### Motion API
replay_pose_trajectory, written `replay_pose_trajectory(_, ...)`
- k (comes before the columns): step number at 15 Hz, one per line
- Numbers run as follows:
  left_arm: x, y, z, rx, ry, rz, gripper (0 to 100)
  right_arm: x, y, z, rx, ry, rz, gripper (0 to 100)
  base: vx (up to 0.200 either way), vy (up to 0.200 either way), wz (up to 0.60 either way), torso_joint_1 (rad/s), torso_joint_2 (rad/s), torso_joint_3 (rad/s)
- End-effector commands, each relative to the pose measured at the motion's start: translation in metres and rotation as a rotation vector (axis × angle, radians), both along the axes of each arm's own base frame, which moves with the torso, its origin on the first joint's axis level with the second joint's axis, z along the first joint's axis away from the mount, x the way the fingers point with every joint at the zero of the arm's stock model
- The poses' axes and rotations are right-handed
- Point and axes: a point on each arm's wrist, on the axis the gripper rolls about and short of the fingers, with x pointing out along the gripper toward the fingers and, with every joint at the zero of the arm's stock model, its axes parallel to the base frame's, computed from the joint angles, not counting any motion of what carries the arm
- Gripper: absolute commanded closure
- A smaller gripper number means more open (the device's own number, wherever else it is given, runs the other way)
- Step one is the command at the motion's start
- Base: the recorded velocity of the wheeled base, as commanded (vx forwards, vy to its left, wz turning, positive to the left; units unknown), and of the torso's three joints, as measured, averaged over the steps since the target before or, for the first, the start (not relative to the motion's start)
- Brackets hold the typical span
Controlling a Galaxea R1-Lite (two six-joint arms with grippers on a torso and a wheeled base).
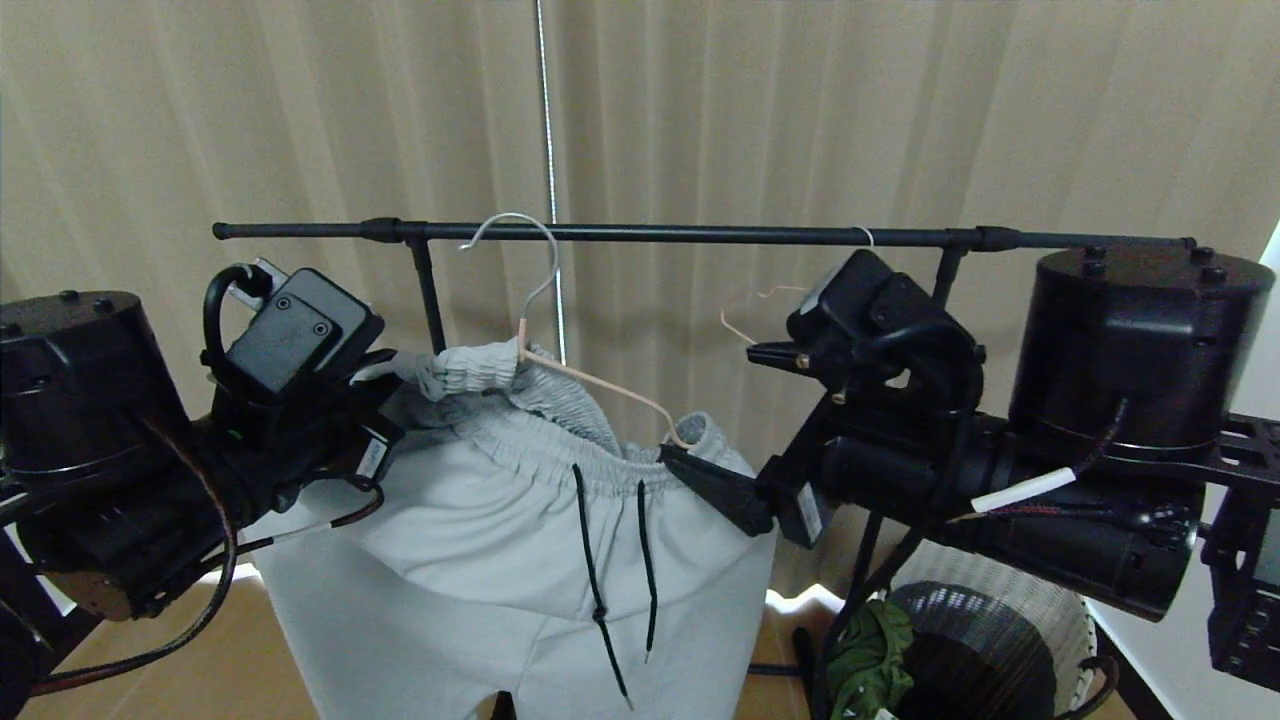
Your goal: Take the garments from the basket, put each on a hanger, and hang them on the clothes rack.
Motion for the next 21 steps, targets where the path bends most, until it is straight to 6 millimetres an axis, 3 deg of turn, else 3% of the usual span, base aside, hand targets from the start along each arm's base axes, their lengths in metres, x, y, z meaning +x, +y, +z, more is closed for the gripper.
replay_pose_trajectory(1, -0.001, -0.005, -0.001, 0.001, 0.004, -0.020, 100, 0.011, 0.016, -0.010, -0.051, -0.010, -0.001, 0, 0.000, 0.000, 0.00, 0.000, 0.00, 0.000)
replay_pose_trajectory(13, -0.012, -0.012, 0.005, -0.058, -0.008, -0.040, 100, 0.042, 0.043, -0.021, -0.086, -0.061, -0.084, 0, 0.000, 0.000, 0.00, 0.000, 0.00, 0.000)
replay_pose_trajectory(14, -0.012, -0.012, 0.005, -0.058, -0.009, -0.040, 100, 0.042, 0.043, -0.021, -0.083, -0.065, -0.087, 100, 0.000, 0.000, 0.00, 0.000, 0.00, 0.000)
replay_pose_trajectory(21, -0.012, -0.010, 0.003, -0.056, -0.004, -0.032, 100, 0.044, 0.036, -0.018, -0.082, -0.070, -0.133, 100, 0.000, 0.000, 0.00, 0.000, 0.00, 0.000)
